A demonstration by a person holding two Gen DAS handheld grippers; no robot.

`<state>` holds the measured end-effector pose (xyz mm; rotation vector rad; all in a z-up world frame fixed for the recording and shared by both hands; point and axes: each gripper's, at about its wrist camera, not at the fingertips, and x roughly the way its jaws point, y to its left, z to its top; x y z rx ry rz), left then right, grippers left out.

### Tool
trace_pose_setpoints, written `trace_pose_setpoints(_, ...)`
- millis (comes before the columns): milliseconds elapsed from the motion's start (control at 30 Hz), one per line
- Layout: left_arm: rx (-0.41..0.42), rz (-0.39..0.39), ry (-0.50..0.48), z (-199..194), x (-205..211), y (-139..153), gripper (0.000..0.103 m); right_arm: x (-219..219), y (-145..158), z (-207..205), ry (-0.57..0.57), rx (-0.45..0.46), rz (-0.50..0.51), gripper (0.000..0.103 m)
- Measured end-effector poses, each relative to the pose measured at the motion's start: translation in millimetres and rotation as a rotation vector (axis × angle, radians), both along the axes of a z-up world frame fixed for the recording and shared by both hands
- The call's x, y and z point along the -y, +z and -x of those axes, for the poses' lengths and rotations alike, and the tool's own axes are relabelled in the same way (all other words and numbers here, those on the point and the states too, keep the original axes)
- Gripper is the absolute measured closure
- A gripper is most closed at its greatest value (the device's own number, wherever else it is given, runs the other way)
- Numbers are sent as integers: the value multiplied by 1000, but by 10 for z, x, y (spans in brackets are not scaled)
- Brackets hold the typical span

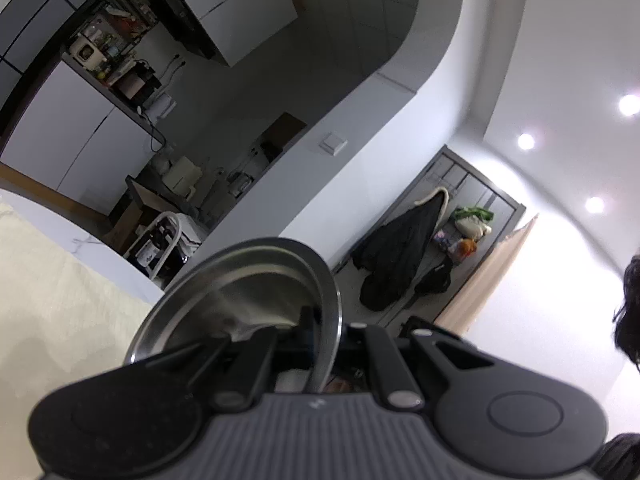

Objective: Clean bowl
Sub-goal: 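Hold the bowl raised with the left gripper while the right gripper scrubs its inside with the pad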

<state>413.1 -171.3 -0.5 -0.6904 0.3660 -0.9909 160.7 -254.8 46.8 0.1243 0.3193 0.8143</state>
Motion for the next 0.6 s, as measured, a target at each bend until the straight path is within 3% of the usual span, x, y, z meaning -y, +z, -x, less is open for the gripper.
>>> trace_pose_setpoints(333, -18, 38, 18, -68, -15, -44, 98, -5, -83, 61, 6, -30, -1, 96)
trace_pose_setpoints(600, -46, 43, 14, -114, 22, -131, 98, 191, 85, 240, 46, 66, -199, 96)
